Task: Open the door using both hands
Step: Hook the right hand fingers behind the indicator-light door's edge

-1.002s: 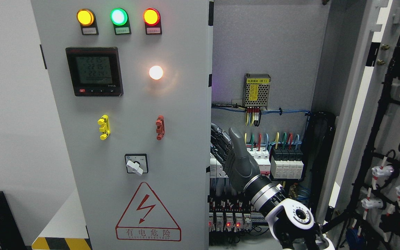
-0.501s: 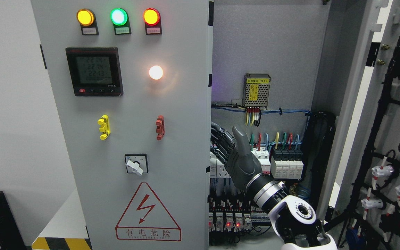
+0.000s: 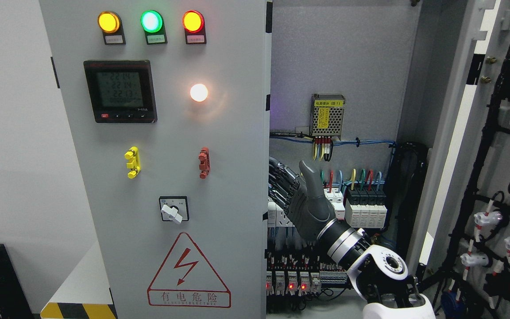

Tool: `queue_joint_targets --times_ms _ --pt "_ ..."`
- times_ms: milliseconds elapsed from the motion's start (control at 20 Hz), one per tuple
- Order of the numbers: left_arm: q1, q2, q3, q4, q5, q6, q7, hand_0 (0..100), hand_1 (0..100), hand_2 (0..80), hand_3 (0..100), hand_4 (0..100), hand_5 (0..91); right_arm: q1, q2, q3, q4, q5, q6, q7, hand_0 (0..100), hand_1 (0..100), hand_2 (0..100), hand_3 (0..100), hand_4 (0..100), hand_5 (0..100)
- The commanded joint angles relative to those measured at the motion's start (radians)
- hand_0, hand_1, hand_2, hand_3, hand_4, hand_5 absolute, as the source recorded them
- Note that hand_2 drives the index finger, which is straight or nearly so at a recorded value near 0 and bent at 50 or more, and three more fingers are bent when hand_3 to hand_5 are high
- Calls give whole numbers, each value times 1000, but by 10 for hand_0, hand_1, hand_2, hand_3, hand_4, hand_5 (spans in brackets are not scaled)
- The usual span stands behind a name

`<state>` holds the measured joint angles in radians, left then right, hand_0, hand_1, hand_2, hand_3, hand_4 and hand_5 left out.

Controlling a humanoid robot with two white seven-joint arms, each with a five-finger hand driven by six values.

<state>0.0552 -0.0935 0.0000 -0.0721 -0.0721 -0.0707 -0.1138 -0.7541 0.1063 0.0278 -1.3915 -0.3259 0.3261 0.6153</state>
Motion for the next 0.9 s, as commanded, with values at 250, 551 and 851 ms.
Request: queue_joint_targets --times_ms 250,551,851 --pt "0 0 26 0 0 0 0 0 0 0 0 0 0 -60 0 -16 77 -12 25 44 0 0 0 0 0 0" --pt "0 0 26 0 0 0 0 0 0 0 0 0 0 -68 0 -16 85 -12 25 115 0 0 0 0 0 0" --pt "0 0 26 0 0 0 0 0 0 0 0 0 0 -70 -2 -16 81 -12 25 146 0 0 0 0 0 0"
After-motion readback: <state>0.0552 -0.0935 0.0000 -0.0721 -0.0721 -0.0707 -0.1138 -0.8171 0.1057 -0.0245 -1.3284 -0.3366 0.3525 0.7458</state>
